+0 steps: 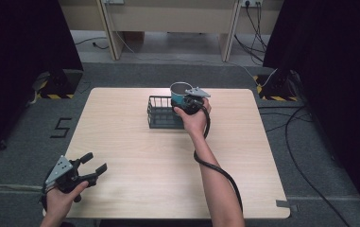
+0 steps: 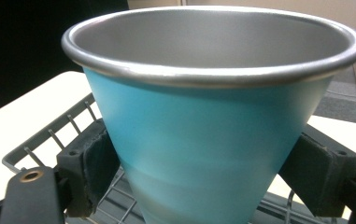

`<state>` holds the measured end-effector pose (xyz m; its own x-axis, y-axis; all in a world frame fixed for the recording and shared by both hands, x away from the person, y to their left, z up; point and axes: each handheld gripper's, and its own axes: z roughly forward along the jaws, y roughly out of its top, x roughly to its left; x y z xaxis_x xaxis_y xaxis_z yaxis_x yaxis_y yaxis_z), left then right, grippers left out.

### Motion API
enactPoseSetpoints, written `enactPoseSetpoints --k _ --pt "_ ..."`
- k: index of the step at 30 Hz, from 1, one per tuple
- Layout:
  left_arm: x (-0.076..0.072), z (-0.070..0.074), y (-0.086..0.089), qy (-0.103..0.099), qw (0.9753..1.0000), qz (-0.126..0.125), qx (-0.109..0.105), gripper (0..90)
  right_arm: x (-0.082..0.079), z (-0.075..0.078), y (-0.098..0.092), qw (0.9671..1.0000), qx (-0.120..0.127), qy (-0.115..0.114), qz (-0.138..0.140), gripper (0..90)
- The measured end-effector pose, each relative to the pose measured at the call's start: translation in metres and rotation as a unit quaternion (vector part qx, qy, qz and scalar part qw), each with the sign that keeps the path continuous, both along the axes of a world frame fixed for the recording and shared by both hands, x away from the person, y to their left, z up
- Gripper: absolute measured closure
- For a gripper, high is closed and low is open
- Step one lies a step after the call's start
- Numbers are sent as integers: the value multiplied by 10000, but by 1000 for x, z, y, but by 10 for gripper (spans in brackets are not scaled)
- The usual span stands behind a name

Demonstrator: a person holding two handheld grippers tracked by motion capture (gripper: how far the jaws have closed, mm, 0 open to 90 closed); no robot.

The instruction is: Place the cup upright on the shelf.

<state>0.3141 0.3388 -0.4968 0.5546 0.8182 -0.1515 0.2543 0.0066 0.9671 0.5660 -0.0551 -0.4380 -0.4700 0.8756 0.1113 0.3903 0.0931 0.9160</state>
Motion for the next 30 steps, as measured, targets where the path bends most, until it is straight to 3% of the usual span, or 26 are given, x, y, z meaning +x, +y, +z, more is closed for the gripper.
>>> enactPoseSetpoints --k 19,25,30 --pt "0 0 0 5 10000 -5 -3 189 3 -4 3 9995 -240 207 -10 187" --pt "0 0 0 12 10000 -7 2 189 3 -4 7 9982 -475 376 16 183" --pt "0 0 0 15 10000 -9 3 190 3 -3 9 9973 -523 506 -19 178"
